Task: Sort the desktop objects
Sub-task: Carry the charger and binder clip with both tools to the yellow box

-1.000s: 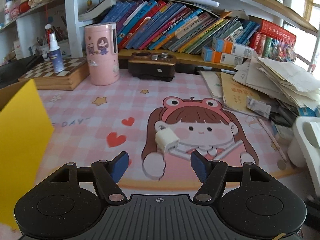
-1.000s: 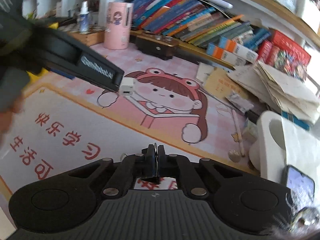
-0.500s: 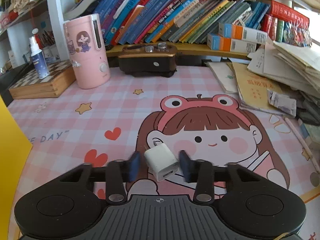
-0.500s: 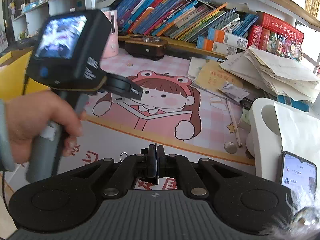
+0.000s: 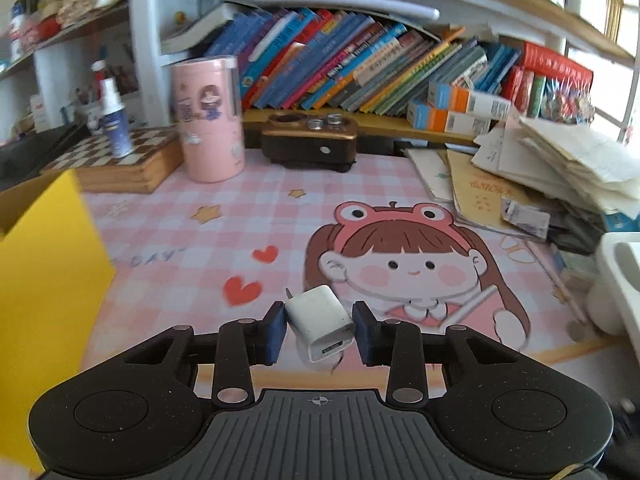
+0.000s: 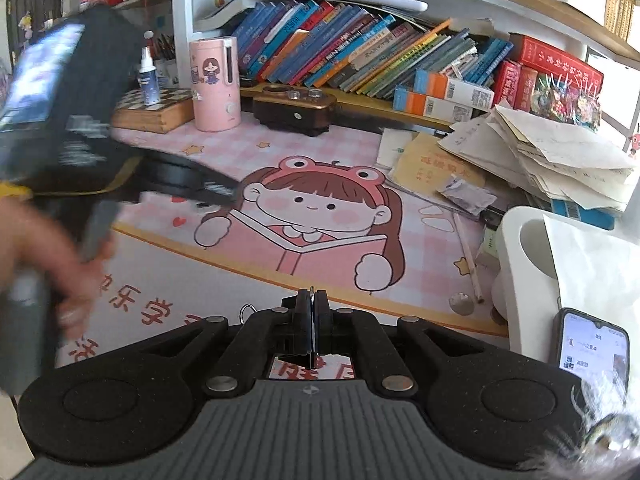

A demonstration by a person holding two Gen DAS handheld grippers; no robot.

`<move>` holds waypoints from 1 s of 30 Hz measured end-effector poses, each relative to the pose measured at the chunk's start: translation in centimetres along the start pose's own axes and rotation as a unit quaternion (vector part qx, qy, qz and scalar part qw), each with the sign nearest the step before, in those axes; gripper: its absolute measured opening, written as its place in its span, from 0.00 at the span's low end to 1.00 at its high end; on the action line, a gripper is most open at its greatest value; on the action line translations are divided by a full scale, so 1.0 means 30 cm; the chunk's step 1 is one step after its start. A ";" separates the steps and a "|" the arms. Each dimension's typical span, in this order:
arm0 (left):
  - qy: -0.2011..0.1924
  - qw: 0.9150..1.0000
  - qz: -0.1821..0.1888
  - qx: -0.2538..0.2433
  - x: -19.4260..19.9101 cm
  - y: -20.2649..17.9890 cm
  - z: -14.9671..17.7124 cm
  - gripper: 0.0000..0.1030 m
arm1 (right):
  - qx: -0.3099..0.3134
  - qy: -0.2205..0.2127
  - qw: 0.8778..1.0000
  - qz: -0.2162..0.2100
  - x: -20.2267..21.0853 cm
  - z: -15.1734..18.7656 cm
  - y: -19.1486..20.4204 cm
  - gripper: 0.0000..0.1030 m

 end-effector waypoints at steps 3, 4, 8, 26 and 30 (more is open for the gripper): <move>-0.004 1.000 0.000 0.016 0.094 0.048 0.026 0.33 | 0.000 -0.002 1.000 -0.009 0.016 -0.007 0.019 0.01; -0.006 1.000 0.001 0.019 0.125 0.064 0.033 0.34 | 0.000 -0.001 1.000 -0.014 0.023 -0.011 0.026 0.02; -0.011 1.000 0.011 0.025 0.249 0.115 0.054 0.34 | -0.014 0.011 0.999 -0.039 0.056 -0.028 0.049 0.02; -0.015 0.998 0.029 0.051 0.554 0.324 0.241 0.34 | 0.006 0.006 0.999 -0.051 0.249 0.010 0.320 0.02; -0.018 0.998 0.037 0.046 0.616 0.387 0.282 0.34 | -0.001 0.011 0.999 -0.047 0.292 0.039 0.408 0.02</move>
Point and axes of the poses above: each gripper's, at about its wrist camera, not at the fingertips, and x roughly against the way its jaws point, y to its left, z to its underside, the point moved 2 cm from there along -x, roughly the way its jaws point, and after that the axes turned 3 degrees about -y, right-handed, at the moved point
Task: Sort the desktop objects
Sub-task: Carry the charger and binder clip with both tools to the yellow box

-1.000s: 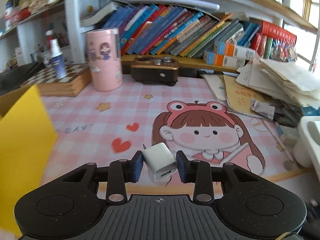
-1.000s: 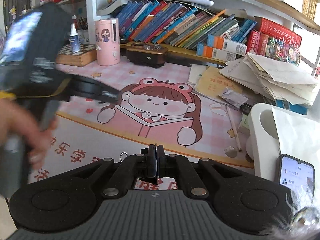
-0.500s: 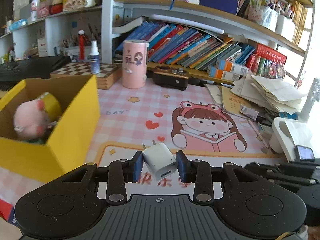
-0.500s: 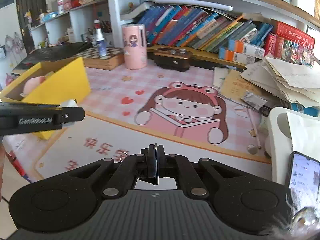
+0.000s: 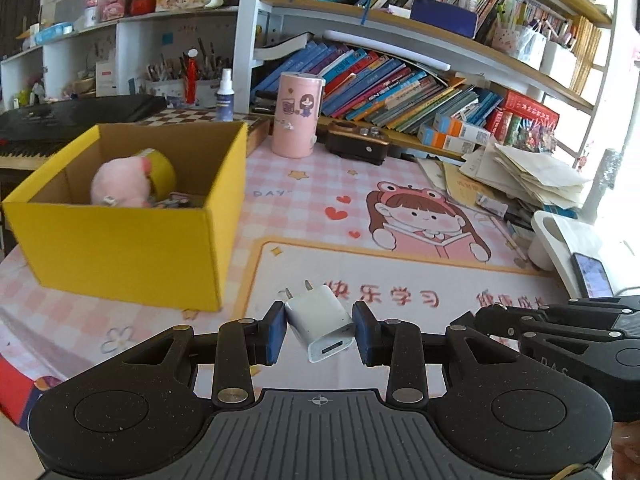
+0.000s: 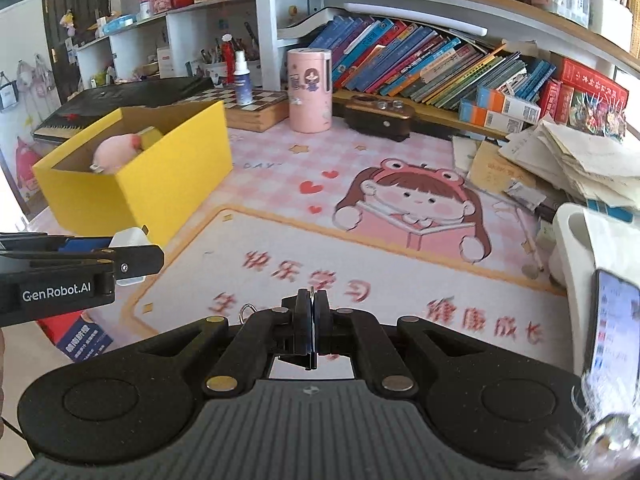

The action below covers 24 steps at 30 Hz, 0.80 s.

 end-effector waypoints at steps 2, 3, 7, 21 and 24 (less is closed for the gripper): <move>0.000 1.000 0.005 -0.002 0.037 0.039 0.022 0.34 | -0.001 0.001 1.000 0.002 0.020 0.015 0.053 0.02; 0.001 1.000 0.007 -0.002 0.052 0.055 0.033 0.34 | -0.001 0.002 1.000 0.003 0.028 0.024 0.080 0.02; 0.011 1.000 0.007 0.002 0.126 0.146 0.085 0.34 | -0.006 0.017 1.000 0.001 0.058 0.069 0.200 0.02; 0.011 1.000 -0.005 -0.007 0.352 0.404 0.189 0.34 | -0.008 0.029 0.999 -0.038 0.133 0.164 0.578 0.02; 0.009 1.000 -0.007 -0.005 0.380 0.440 0.200 0.34 | -0.007 0.033 0.998 -0.045 0.137 0.168 0.626 0.02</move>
Point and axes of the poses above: each gripper's, at about its wrist camera, not at the fingertips, and x roughly against the way its jaws point, y to its left, z to its underside, the point moved 2 cm from there along -x, roughly the way its jaws point, and after that the axes turned 3 degrees about -y, right-handed, at the moved point
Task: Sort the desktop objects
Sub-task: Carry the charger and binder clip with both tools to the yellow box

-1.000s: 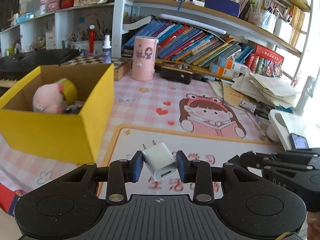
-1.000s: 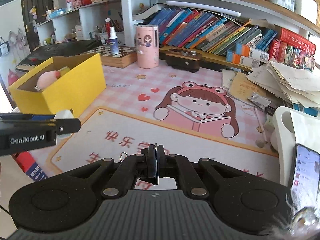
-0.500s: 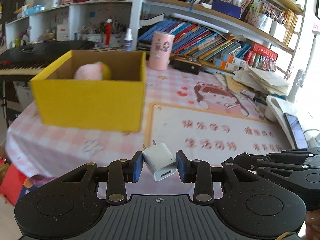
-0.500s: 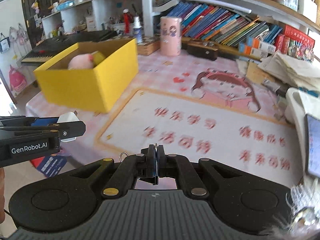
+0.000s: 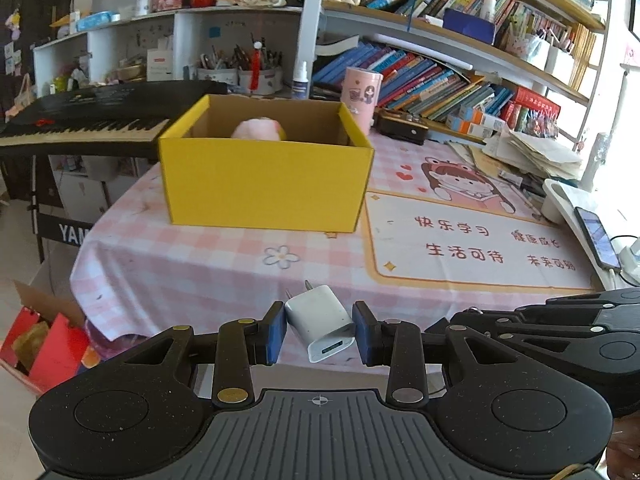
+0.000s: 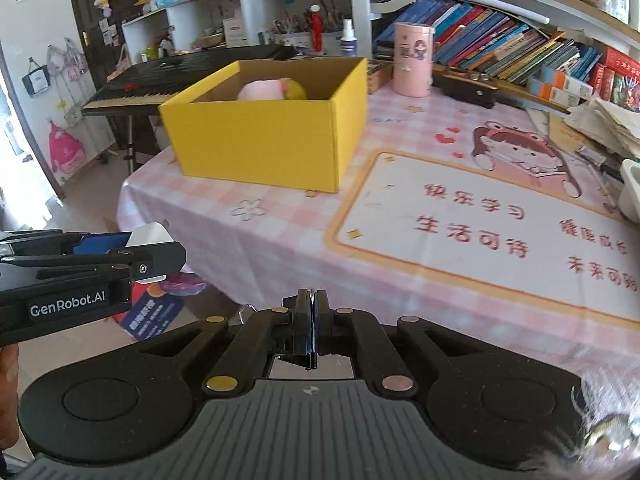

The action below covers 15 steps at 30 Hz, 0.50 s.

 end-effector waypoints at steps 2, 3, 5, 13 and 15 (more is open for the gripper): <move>0.000 1.000 -0.004 0.005 0.013 0.025 0.007 0.34 | 0.004 0.005 1.000 -0.005 -0.003 0.002 0.031 0.02; 0.001 1.000 -0.006 0.009 0.019 0.038 0.010 0.34 | 0.007 0.008 1.000 -0.009 -0.006 0.003 0.045 0.02; 0.000 1.000 -0.009 0.015 0.032 0.062 0.015 0.34 | 0.012 0.012 1.000 -0.015 -0.013 0.005 0.073 0.02; -0.008 0.999 -0.021 0.031 0.069 0.148 0.023 0.34 | 0.031 0.014 0.999 -0.033 -0.031 -0.010 0.160 0.02; -0.011 0.999 -0.023 0.032 0.076 0.166 0.022 0.34 | 0.034 0.013 0.999 -0.036 -0.037 -0.015 0.178 0.02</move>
Point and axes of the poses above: each gripper's, at about its wrist camera, not at the fingertips, and x roughly against the way its jaws point, y to its left, z to its underside, the point moved 2 cm from there along -x, roughly the way its jaws point, and after that the axes turned 3 degrees about -y, right-handed, at the moved point
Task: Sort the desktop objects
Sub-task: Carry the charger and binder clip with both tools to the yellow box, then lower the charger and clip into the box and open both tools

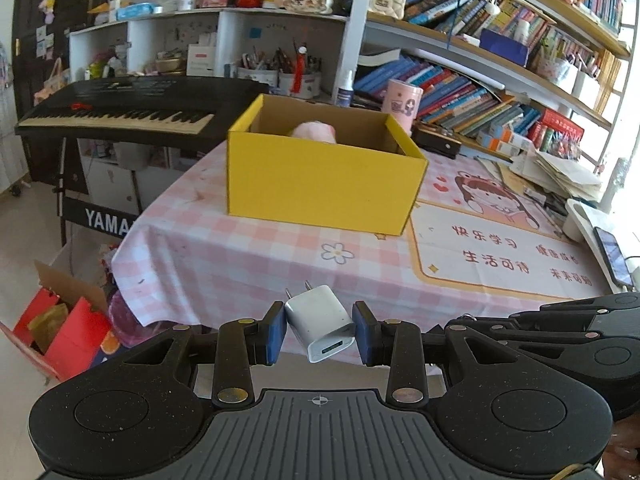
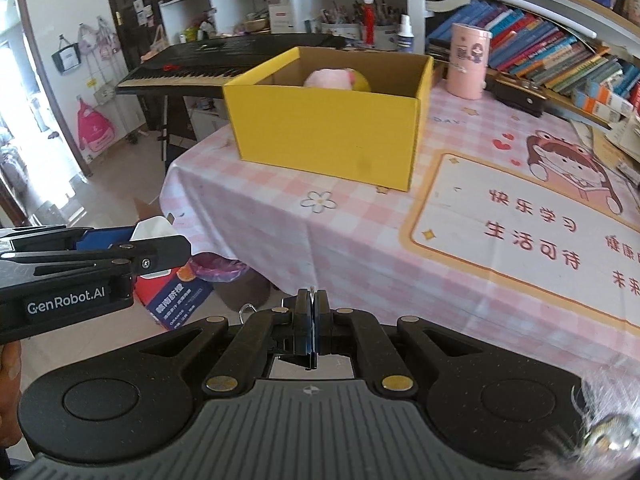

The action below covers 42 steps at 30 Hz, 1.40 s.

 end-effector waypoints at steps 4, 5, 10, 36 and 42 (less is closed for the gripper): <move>-0.004 1.000 -0.003 0.001 0.006 0.028 -0.010 0.34 | 0.002 -0.002 1.000 -0.004 -0.012 -0.016 0.026 0.02; -0.004 1.000 -0.004 0.002 0.008 0.035 -0.013 0.34 | 0.003 -0.002 1.000 -0.005 -0.014 -0.020 0.031 0.02; -0.008 1.000 -0.006 0.004 0.007 0.055 -0.028 0.34 | 0.010 -0.003 1.000 -0.010 -0.027 -0.043 0.054 0.02; -0.076 0.997 -0.012 0.000 -0.284 -0.009 -0.376 0.34 | 0.022 -0.084 0.996 -0.005 -0.191 -0.422 -0.142 0.02; -0.086 0.996 -0.018 -0.003 -0.417 -0.048 -0.502 0.34 | 0.027 -0.114 0.993 -0.010 -0.255 -0.584 -0.231 0.02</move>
Point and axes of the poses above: each gripper's, at about its wrist camera, not at the fingertips, and x roughly against the way its jaws point, y to its left, z to its underside, the point moved 2 cm from there along -x, roughly the way its jaws point, and after that the axes turned 3 degrees about -y, right-handed, at the moved point
